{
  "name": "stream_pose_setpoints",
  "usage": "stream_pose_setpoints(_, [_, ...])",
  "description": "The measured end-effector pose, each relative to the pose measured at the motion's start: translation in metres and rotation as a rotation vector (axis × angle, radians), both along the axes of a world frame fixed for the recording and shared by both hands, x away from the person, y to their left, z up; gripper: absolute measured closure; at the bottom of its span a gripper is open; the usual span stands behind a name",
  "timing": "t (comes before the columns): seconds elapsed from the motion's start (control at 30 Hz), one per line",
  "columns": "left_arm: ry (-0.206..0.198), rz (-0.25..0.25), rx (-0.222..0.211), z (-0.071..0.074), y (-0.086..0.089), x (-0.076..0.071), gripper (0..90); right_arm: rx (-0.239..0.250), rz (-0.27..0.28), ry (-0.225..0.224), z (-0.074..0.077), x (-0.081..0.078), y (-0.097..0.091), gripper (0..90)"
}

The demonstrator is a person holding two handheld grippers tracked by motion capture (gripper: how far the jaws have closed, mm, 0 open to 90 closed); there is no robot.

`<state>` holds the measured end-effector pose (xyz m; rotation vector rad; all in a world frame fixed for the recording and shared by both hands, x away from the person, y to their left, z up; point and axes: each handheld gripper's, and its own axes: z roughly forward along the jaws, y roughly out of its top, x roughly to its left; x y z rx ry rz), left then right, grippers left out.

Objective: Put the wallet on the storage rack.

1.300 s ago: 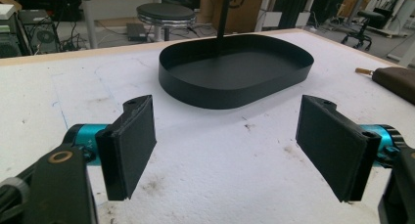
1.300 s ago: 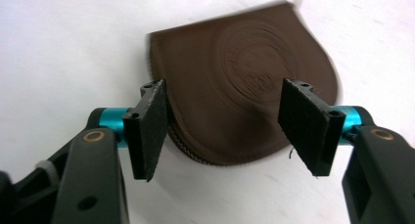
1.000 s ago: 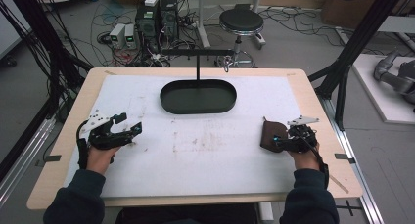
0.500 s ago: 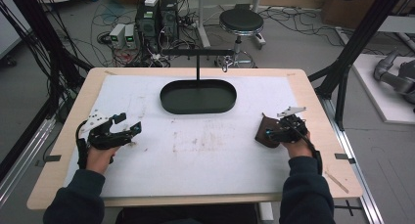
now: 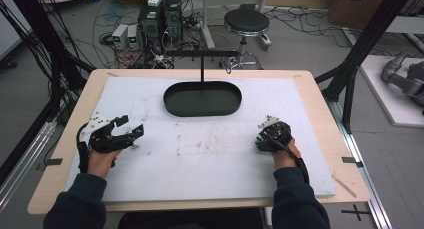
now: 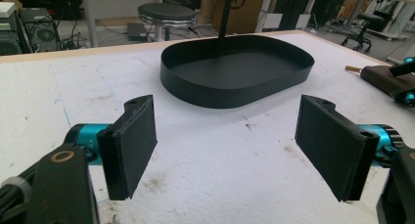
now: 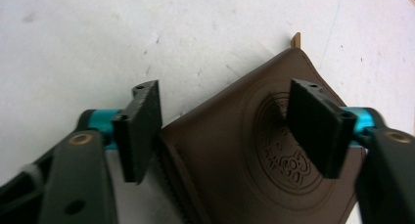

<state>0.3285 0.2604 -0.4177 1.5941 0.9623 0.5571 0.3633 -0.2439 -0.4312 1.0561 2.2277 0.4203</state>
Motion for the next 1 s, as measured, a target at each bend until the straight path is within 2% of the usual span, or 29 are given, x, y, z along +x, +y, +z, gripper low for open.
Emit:
stream_pose_setpoints(0.1, [-0.003,0.004,-0.004,0.000,0.001,0.000,23.2,-0.033,0.038,0.004,0.002,-0.003,0.000,41.1])
stream_pose_setpoints(0.2, [-0.001,0.006,-0.006,0.000,0.002,0.000,23.2,-0.036,0.040,0.006,0.006,-0.005,-0.001,47.5])
stream_pose_setpoints(0.33, [-0.001,0.005,-0.006,0.000,0.002,0.000,23.2,-0.005,-0.004,0.005,0.016,-0.007,0.001,58.1])
stream_pose_setpoints(0.47, [0.000,0.004,-0.004,0.000,0.002,0.000,23.2,0.047,-0.014,-0.028,0.025,-0.010,-0.004,66.5])
stream_pose_setpoints(0.53, [-0.001,0.005,-0.005,0.000,0.002,0.000,23.3,0.103,-0.025,-0.052,0.030,-0.013,-0.011,69.2])
stream_pose_setpoints(0.6, [0.000,0.006,-0.004,0.000,0.003,0.000,23.2,0.192,-0.043,-0.064,0.035,-0.015,-0.024,70.4])
stream_pose_setpoints(0.73, [-0.001,0.004,-0.004,0.000,0.002,0.000,23.2,0.392,-0.122,-0.106,0.044,-0.021,-0.055,72.8])
stream_pose_setpoints(0.9, [-0.001,0.004,-0.005,0.000,0.002,-0.001,23.2,0.532,-0.216,-0.151,0.049,-0.029,-0.082,75.0])
stream_pose_setpoints(1.0, [-0.001,0.005,-0.005,0.000,0.002,-0.001,23.3,0.579,-0.289,-0.172,0.051,-0.035,-0.095,75.4])
